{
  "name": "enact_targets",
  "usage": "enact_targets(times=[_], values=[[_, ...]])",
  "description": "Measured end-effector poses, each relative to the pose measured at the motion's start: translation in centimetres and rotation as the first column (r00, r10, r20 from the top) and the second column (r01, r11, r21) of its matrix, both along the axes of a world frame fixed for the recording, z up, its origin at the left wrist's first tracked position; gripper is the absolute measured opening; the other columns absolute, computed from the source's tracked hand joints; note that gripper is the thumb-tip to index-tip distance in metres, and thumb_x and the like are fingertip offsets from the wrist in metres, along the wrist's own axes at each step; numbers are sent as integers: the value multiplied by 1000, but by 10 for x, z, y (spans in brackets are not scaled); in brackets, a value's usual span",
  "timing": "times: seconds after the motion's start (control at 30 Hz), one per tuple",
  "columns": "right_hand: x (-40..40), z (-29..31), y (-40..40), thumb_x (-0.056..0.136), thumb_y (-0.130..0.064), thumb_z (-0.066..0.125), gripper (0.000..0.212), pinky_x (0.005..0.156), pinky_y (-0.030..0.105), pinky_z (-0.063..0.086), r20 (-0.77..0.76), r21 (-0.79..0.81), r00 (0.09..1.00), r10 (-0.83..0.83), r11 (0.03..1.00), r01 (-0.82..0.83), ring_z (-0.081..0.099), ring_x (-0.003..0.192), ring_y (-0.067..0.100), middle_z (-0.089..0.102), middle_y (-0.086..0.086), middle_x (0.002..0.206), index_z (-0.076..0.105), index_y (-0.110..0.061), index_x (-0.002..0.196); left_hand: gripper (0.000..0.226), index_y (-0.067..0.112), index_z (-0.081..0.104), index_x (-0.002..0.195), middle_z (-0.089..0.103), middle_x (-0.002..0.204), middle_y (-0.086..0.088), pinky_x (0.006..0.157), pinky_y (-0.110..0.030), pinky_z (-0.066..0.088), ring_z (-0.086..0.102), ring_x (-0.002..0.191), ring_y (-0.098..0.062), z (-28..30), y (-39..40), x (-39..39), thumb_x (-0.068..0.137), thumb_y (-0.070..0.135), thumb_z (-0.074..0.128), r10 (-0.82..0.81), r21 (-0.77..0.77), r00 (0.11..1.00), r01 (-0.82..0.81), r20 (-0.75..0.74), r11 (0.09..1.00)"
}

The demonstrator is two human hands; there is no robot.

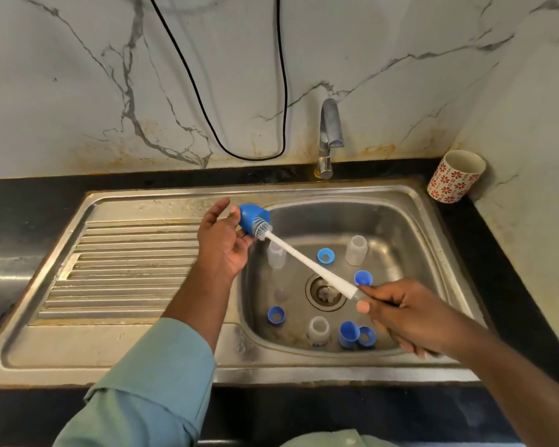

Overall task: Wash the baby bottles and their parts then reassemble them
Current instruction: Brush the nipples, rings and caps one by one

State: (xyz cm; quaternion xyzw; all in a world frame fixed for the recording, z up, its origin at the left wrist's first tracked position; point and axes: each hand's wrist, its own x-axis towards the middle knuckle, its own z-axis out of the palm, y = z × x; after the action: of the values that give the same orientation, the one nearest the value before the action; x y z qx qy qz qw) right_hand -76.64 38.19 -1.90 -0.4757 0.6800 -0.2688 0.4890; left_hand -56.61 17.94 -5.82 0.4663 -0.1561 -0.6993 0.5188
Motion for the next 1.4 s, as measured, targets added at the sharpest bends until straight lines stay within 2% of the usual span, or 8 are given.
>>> enact_targets(times=[0.1,0.23,0.37,0.57,0.73,1.07,1.23,1.4], values=[[-10,-2,-8,93,-24,63,15,36,20,33,-69,-51,996,-62,997,58,39,37,7,51,5,59,70,-36,99,21,19,61,107,56,120,-15,79,-55,58,66,99,-38,-2,0,-1,96,1,57,-29,-2,999,29,34,1000],[-10,-4,-14,93,-27,63,30,38,24,35,-54,6,996,69,998,-69,41,37,10,51,0,53,68,-48,72,23,14,62,115,59,116,-12,72,-49,59,65,97,-33,-2,-2,-1,97,1,56,13,5,997,-13,73,1000],[-19,-4,-22,91,-33,65,25,52,20,44,-345,-62,934,96,990,-125,55,54,4,67,-2,73,68,-32,115,24,11,65,118,60,115,-11,80,-54,58,66,101,-36,-5,3,-3,96,2,58,3,14,993,-5,120,1000],[-25,-6,-23,90,-36,66,26,45,15,38,-374,-63,921,109,988,-143,49,49,1,62,-4,65,68,-30,115,14,11,66,106,62,112,-11,78,-54,58,65,104,-37,-8,2,-2,96,3,59,24,52,990,-31,141,998],[-16,-3,-14,94,-29,61,19,37,24,37,-51,29,989,139,990,-138,44,38,8,53,1,57,69,-12,96,15,14,67,100,68,110,-10,74,-49,60,66,107,-32,-8,-2,-5,96,2,58,63,19,988,-66,143,998],[-23,-15,-20,94,-37,59,40,46,13,38,-444,-72,881,164,973,-218,46,50,3,60,-6,70,55,-33,134,15,15,62,98,64,109,-11,65,-49,57,65,99,-35,-18,1,-5,99,2,54,42,71,991,-51,131,996],[-16,-18,-17,94,-32,62,31,45,14,38,-331,-32,921,206,973,-229,46,46,3,65,-9,72,64,-29,124,17,14,63,99,66,109,-11,80,-55,57,65,101,-32,-17,-6,1,98,0,54,80,75,989,-90,121,993],[-15,-21,-22,95,-32,60,34,47,13,39,-432,-87,874,225,953,-289,46,45,2,62,-13,75,62,-25,128,15,15,63,96,65,106,-10,60,-47,57,65,104,-36,-19,-2,-4,98,2,55,40,85,989,-52,144,995]])
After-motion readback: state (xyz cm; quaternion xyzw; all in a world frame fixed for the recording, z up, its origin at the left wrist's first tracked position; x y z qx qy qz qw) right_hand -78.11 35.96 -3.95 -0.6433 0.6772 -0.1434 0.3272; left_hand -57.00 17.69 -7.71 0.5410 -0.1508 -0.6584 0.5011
